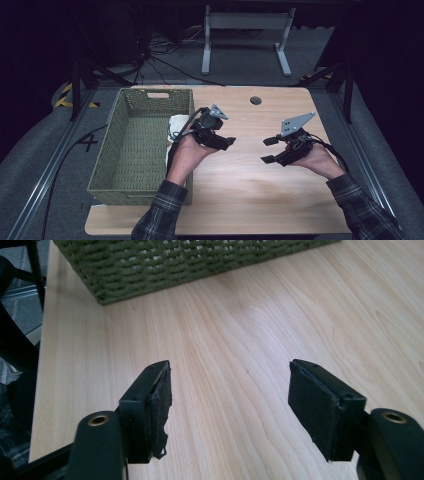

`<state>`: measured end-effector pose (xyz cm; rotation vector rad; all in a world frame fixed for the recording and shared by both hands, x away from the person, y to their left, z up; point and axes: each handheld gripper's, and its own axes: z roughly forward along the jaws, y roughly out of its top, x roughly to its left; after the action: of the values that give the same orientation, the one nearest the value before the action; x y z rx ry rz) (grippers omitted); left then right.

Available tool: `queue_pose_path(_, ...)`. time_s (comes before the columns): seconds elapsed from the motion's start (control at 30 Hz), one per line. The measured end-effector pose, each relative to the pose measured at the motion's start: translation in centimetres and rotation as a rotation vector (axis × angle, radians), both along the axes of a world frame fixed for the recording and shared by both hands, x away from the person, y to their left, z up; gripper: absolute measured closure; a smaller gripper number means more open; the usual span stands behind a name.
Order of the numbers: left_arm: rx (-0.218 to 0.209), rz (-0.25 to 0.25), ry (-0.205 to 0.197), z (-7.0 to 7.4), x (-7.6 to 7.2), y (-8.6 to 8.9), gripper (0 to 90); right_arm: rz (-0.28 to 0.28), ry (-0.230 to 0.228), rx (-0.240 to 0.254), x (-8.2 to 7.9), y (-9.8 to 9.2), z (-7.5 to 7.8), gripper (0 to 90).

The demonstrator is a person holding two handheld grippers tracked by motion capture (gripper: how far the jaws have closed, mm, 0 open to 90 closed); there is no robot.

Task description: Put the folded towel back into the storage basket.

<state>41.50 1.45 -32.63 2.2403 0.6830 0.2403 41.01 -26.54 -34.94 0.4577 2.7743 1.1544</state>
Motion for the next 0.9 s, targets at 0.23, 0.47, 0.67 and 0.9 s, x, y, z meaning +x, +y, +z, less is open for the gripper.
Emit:
queue_pose_path(0.23, 0.043, -0.034, 0.015, -2.7, -2.1, -3.2, 30.9, -0.055, 0.022, -0.005, -1.3, -2.4, -2.2, 32.9)
queue_pose_path(0.47, 0.060, -0.061, 0.026, -5.3, -3.1, -4.8, 29.7, -0.106, 0.027, -0.012, -1.8, -4.0, -4.4, 32.1)
queue_pose_path(0.67, 0.053, -0.063, 0.028, -8.3, -4.0, -5.1, 28.6, -0.163, 0.027, 0.007, -2.5, -5.6, -6.6, 29.7)
queue_pose_path(0.9, 0.063, -0.046, 0.046, -11.0, -4.7, -5.2, 23.2, -0.227, 0.028, -0.001, -3.5, -7.1, -8.7, 25.0)
